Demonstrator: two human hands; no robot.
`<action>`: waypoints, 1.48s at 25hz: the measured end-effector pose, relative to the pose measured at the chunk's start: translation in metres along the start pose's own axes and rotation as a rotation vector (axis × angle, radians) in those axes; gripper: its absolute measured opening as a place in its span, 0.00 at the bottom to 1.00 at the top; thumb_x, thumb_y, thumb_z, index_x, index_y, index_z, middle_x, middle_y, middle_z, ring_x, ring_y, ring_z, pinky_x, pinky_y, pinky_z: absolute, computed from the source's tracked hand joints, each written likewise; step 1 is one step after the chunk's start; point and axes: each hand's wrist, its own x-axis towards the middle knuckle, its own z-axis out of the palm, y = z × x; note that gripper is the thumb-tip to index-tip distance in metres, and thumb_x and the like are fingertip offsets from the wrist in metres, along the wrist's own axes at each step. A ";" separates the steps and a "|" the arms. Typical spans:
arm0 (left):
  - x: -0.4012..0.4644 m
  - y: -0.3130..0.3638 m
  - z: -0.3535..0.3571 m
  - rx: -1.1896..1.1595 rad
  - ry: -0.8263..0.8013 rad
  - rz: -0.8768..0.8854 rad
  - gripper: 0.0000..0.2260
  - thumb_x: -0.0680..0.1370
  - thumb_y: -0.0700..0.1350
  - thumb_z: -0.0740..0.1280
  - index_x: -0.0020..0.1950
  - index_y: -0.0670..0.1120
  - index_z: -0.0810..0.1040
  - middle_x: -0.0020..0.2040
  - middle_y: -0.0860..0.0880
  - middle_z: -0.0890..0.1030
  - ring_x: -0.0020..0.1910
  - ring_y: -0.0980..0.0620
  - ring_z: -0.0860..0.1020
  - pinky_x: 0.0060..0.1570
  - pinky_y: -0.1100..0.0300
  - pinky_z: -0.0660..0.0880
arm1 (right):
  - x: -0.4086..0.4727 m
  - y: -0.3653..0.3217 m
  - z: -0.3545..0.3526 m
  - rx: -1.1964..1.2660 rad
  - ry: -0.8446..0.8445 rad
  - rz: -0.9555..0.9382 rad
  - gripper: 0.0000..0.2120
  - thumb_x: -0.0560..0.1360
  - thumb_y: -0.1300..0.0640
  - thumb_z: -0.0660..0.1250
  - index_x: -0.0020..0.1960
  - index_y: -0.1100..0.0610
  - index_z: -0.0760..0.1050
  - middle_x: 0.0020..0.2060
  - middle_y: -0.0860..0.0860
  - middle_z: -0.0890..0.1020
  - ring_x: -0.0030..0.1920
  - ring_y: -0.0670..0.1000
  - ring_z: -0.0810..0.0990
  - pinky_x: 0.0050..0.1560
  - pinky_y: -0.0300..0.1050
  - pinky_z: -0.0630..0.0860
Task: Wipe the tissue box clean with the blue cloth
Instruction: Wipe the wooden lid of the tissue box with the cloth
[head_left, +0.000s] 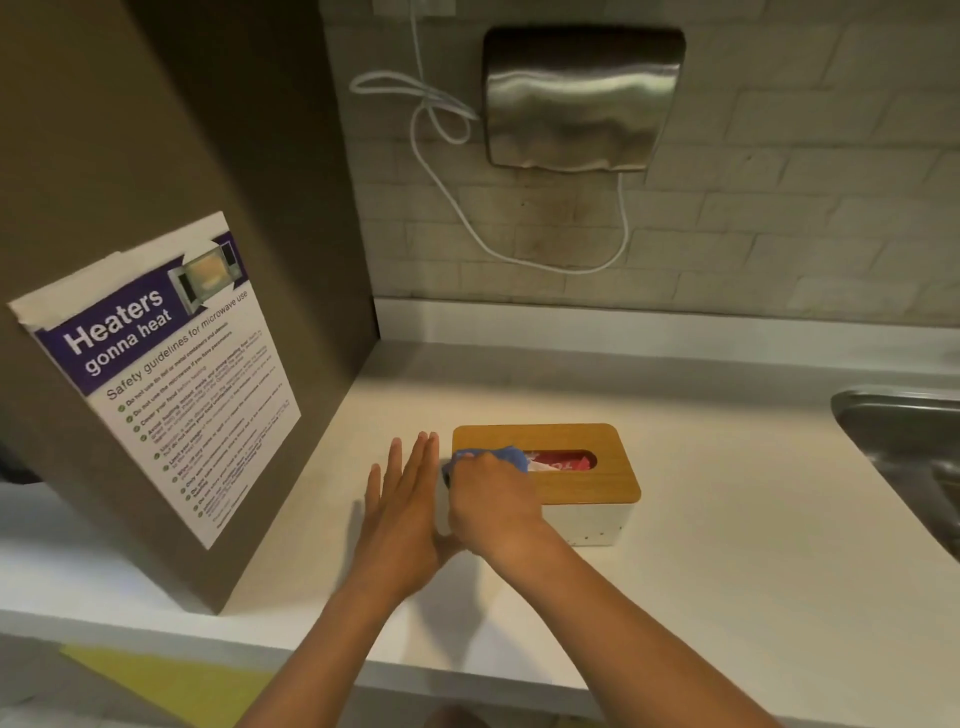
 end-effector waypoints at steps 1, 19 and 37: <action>0.004 0.001 0.001 0.024 -0.007 0.007 0.51 0.77 0.66 0.67 0.82 0.50 0.33 0.79 0.55 0.30 0.81 0.48 0.32 0.78 0.49 0.34 | -0.005 0.000 -0.001 0.022 0.007 -0.005 0.16 0.71 0.69 0.59 0.53 0.57 0.79 0.49 0.53 0.81 0.52 0.54 0.79 0.57 0.48 0.70; 0.004 0.010 -0.009 0.197 -0.148 0.090 0.45 0.75 0.73 0.60 0.83 0.60 0.39 0.83 0.59 0.41 0.80 0.48 0.31 0.78 0.40 0.35 | -0.067 0.081 -0.025 0.081 0.121 0.055 0.21 0.70 0.71 0.57 0.56 0.53 0.76 0.53 0.50 0.77 0.57 0.50 0.75 0.47 0.36 0.59; 0.007 0.041 0.009 -0.008 -0.027 -0.109 0.29 0.84 0.63 0.49 0.84 0.56 0.49 0.84 0.56 0.50 0.83 0.45 0.40 0.79 0.39 0.43 | -0.028 0.134 -0.022 -0.052 0.202 0.233 0.14 0.75 0.66 0.55 0.49 0.52 0.75 0.40 0.49 0.77 0.39 0.52 0.75 0.50 0.42 0.71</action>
